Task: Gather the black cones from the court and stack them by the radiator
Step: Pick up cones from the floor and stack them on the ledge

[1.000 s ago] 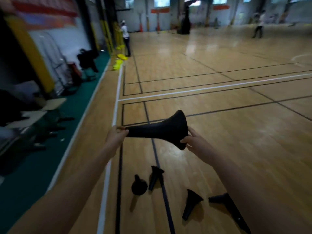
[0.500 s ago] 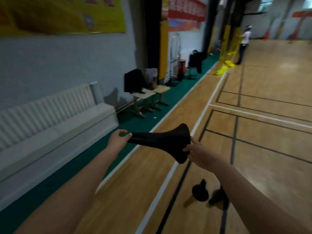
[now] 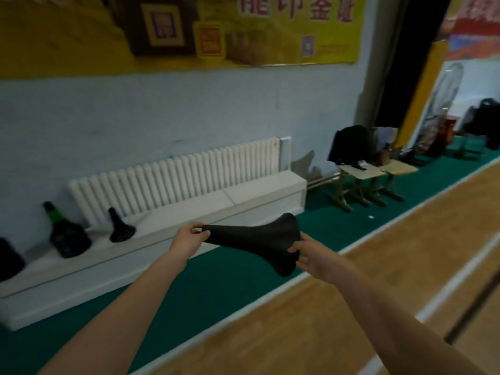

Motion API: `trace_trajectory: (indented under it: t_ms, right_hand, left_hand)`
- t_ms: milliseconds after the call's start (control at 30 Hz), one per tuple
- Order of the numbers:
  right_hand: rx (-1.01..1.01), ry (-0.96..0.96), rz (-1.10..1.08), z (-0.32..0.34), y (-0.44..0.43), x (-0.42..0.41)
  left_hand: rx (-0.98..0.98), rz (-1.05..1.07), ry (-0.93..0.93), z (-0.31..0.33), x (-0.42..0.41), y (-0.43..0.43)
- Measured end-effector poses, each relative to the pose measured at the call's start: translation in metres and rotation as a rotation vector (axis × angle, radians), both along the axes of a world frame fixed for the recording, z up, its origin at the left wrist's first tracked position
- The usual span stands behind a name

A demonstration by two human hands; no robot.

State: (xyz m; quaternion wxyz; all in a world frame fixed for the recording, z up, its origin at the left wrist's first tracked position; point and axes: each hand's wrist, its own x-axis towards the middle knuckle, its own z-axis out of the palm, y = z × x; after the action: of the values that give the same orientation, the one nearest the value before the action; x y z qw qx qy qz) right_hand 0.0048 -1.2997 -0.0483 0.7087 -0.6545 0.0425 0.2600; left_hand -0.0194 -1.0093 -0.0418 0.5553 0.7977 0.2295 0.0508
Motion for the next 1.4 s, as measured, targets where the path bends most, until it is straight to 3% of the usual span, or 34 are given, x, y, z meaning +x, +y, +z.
trace_trajectory:
  t_ms: [400,733,967,1400]
  right_hand:
    - [-0.056,0.006,0.422,-0.012,0.267,0.081]
    - [-0.043,0.014,0.659,-0.026,0.442,0.186]
    - [-0.1,0.038,0.771,-0.029,0.574,0.213]
    - [-0.145,0.074,0.728,-0.028,0.824,0.218]
  left_hand:
    - [-0.083,0.399,0.054,-0.02,-0.051,0.229]
    - [-0.047,0.63,0.067,-0.013,0.005,0.363]
    - [-0.076,0.811,0.072,-0.022,0.001,0.456]
    - [-0.061,0.764,0.026,-0.023,0.017,0.72]
